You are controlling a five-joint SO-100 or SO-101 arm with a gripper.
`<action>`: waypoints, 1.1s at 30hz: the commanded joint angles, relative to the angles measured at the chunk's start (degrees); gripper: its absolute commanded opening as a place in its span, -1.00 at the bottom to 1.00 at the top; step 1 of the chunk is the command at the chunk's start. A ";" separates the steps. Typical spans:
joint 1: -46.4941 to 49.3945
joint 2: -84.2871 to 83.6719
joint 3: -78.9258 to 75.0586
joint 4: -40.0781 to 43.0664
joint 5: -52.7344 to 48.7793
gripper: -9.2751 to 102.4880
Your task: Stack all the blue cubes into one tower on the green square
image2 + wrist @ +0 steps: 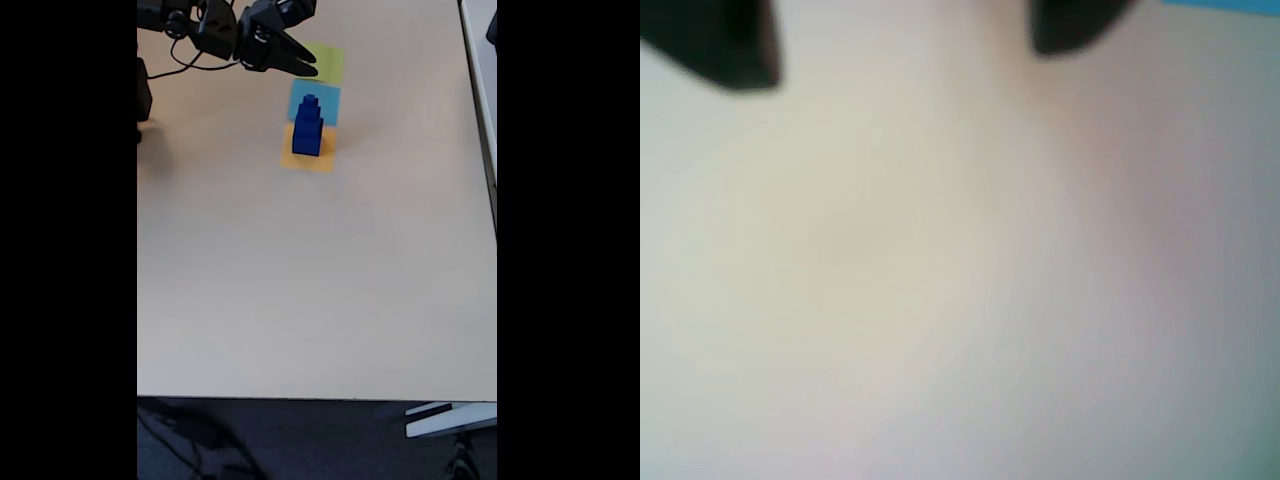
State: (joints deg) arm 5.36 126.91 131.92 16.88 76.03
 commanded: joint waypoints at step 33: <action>1.23 -9.93 -9.84 10.02 -2.29 -0.65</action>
State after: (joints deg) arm 5.89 116.89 126.83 25.84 74.62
